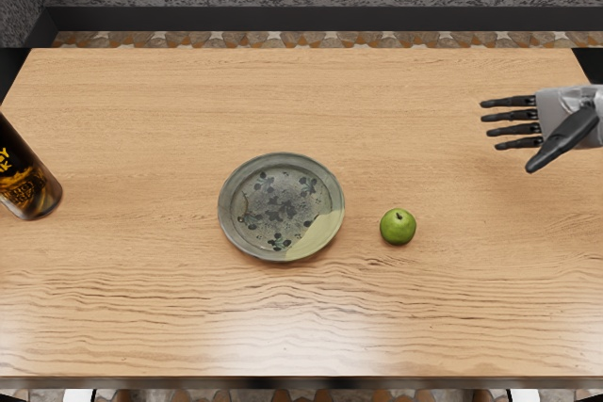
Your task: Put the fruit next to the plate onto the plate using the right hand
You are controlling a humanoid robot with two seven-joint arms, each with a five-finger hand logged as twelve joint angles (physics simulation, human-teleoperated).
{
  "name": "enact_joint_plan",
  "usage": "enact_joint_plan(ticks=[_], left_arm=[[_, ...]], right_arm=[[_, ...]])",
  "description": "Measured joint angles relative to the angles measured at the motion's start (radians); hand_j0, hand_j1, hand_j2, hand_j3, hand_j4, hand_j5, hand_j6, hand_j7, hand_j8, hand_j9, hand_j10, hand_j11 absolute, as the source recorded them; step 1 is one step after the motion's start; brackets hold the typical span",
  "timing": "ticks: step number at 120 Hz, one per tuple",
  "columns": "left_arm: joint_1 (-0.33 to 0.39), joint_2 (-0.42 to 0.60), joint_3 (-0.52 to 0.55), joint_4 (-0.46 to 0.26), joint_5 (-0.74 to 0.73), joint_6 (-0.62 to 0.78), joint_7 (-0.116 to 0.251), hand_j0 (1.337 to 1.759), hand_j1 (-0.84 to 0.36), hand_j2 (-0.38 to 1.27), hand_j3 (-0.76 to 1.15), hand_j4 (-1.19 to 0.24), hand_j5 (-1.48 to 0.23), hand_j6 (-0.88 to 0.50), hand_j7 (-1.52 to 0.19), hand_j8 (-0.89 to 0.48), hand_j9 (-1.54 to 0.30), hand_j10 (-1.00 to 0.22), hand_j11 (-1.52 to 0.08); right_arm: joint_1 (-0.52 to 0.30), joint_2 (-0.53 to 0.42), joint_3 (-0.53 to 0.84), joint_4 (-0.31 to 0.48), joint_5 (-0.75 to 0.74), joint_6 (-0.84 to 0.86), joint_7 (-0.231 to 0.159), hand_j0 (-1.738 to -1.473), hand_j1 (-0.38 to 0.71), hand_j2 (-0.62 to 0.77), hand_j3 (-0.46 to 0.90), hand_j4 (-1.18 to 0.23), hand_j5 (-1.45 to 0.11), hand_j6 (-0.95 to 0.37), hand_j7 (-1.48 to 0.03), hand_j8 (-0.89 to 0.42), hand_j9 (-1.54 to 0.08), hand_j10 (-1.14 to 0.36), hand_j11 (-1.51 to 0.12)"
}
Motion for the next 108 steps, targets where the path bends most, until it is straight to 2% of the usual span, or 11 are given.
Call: enact_joint_plan(ticks=[33,40,55,87,108], left_arm=[[0.001,0.000,0.000,0.000,0.000,0.000,0.000,1.658,0.35,0.00,0.00,0.00,0.00,0.00,0.00,0.00,0.00,0.00,0.00],[0.001,0.000,-0.001,0.000,0.000,0.000,0.000,1.658,0.35,0.00,0.00,0.00,0.00,0.00,0.00,0.00,0.00,0.00,0.00],[0.002,0.000,-0.001,0.000,0.000,0.000,0.000,1.658,0.35,0.00,0.00,0.00,0.00,0.00,0.00,0.00,0.00,0.00,0.00],[0.002,0.000,-0.001,0.000,0.000,0.000,0.000,1.658,0.35,0.00,0.00,0.00,0.00,0.00,0.00,0.00,0.00,0.00,0.00],[0.001,0.000,-0.002,0.000,0.000,0.000,0.000,1.658,0.35,0.00,0.00,0.00,0.00,0.00,0.00,0.00,0.00,0.00,0.00]], right_arm=[[-0.003,0.003,0.010,0.003,0.000,0.000,0.000,-1.658,-0.35,0.00,0.00,0.00,0.00,0.00,0.00,0.00,0.00,0.00,0.00],[0.001,0.006,0.011,0.025,-0.004,0.000,0.000,-1.658,-0.35,0.00,0.00,0.00,0.00,0.00,0.00,0.00,0.00,0.00,0.00],[0.022,0.011,0.012,0.114,-0.021,0.000,0.000,-1.658,-0.35,0.00,0.00,0.00,0.00,0.00,0.00,0.00,0.00,0.00,0.00],[0.075,-0.019,0.011,0.381,-0.175,0.000,0.000,-1.658,-0.35,0.00,0.00,0.00,0.00,0.00,0.00,0.00,0.00,0.00,0.00],[0.095,-0.030,-0.001,0.485,-0.259,0.000,0.000,-1.658,-0.33,0.00,0.00,-0.02,-0.02,-0.02,-0.02,-0.02,-0.02,-0.02,-0.02]])
